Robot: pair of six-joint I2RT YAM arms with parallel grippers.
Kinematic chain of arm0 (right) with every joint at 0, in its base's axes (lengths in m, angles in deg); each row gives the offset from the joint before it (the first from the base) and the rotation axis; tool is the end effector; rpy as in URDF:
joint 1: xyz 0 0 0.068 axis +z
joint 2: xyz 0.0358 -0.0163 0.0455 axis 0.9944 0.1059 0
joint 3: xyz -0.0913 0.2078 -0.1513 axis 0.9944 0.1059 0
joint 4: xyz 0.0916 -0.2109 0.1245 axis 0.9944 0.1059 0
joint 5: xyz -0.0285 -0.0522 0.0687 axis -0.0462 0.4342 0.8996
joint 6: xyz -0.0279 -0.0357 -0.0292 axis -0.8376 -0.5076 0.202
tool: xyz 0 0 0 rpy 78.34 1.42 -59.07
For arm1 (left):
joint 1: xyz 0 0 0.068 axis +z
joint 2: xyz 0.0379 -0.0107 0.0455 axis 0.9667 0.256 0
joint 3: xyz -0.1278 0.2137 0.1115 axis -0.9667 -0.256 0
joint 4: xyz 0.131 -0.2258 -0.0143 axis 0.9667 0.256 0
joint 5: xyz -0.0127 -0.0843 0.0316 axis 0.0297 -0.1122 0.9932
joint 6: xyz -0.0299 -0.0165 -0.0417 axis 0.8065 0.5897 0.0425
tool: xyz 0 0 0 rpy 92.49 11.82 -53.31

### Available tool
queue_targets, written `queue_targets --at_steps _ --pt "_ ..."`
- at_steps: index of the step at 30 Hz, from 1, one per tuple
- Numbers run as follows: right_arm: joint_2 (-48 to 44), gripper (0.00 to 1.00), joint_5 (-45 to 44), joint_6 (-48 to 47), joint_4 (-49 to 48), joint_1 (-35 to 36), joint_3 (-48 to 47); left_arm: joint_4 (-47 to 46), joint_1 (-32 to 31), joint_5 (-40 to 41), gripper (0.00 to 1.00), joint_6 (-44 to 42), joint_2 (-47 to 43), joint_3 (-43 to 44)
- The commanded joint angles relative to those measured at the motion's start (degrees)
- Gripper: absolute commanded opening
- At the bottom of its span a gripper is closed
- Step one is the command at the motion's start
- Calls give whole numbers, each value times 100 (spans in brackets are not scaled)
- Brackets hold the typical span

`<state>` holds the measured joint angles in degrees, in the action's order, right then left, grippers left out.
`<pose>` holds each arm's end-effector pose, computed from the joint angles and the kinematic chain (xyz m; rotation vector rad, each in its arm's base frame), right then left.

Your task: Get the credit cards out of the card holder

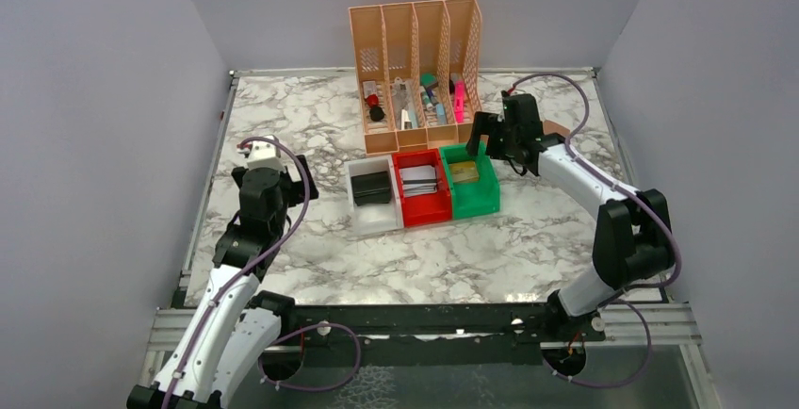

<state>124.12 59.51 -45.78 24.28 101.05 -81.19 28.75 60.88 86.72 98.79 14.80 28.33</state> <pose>0.3290 0.0995 0.2468 0.0742 2.3048 0.2715 0.1631 -0.0300 0.2872 -0.2101 1.9215 -0.0239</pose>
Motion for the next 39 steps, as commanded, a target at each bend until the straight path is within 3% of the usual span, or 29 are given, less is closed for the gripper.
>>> queue_targets --at_steps 1,8,14,24,29,39 --pt "362 99 323 164 381 -43 -445 -353 53 -73 99 154 -310 -167" --pt "765 100 -1389 237 751 -230 -789 -405 64 -109 99 236 -283 -203" --pt "1175 100 -1767 265 863 -523 -1152 -402 88 -118 99 277 -221 -192" --pt "2026 100 -2016 605 1186 -1416 -2156 -401 101 -141 99 308 -222 -197" --pt "2598 100 -1727 808 1284 -1839 -2723 -378 110 -124 99 315 -234 -204" --pt "3802 100 -1518 819 1769 -2090 -3528 -375 134 -115 99 325 -218 -205"
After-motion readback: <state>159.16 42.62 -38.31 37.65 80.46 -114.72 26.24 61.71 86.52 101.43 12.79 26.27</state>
